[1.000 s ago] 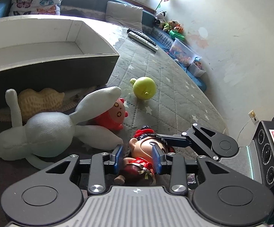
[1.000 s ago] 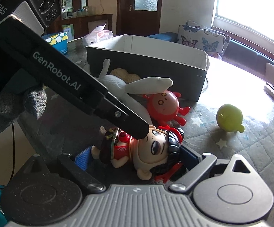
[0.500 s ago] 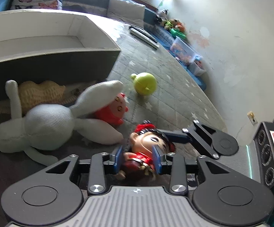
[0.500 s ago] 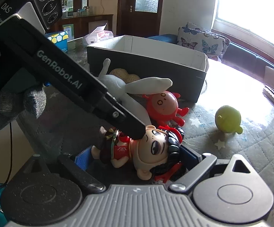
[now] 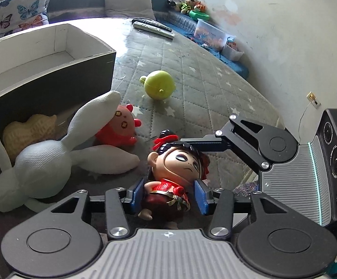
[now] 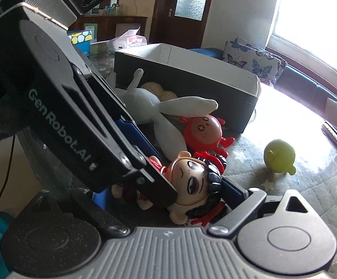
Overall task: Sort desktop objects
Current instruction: 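Lift the figurine with the left tool and drop it into the box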
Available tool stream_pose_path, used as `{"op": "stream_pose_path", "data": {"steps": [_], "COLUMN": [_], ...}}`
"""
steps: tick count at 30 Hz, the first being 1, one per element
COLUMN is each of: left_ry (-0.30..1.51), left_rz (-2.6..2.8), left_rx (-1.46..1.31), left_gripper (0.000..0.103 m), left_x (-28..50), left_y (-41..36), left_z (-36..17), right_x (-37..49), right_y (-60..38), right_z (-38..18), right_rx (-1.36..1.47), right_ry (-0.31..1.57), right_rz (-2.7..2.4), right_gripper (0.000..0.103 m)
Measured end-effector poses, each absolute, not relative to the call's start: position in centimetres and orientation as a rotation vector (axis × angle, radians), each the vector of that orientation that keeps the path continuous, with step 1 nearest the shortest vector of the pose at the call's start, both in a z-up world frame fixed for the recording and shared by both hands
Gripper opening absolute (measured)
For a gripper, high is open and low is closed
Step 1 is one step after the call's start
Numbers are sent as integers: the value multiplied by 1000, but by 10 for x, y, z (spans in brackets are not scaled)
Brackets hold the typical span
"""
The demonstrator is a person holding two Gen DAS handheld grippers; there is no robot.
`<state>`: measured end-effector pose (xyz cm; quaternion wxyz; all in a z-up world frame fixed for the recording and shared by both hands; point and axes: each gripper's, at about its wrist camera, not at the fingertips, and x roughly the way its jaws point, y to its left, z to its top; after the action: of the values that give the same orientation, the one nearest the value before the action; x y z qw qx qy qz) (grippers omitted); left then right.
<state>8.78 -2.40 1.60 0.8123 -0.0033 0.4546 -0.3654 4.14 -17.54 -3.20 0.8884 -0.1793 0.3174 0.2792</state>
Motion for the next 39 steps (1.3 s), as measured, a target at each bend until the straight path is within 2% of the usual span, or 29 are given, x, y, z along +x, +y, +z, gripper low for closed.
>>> {"op": "stream_pose_path", "data": {"steps": [10,17,21,27,34,39], "left_ry": [833,703,694,752,855,914], "left_rz": [-750,-675,-638,-612,-595,-584], "left_rx": [34,71,67,43,-29,-91], "left_gripper": [46,46,46,46,46,46], "left_x": [86,126,164,231,301,323], "left_y": [-18,-4,7,23,42,55], "left_z": [62,110,122,113,75,54], "right_x": [50,104,145,218,297,328], "right_y": [-175,-157,-141,-122,-115,-112], "right_z": [3,43,54,50,22,4], "right_rx": [-415,-474,-491,-480,-433,-431], "right_ry": [543,409,381,442,596,697], "right_rz": [566,587,610,652,710,738], "right_gripper": [95,95,95,95,95,95]}}
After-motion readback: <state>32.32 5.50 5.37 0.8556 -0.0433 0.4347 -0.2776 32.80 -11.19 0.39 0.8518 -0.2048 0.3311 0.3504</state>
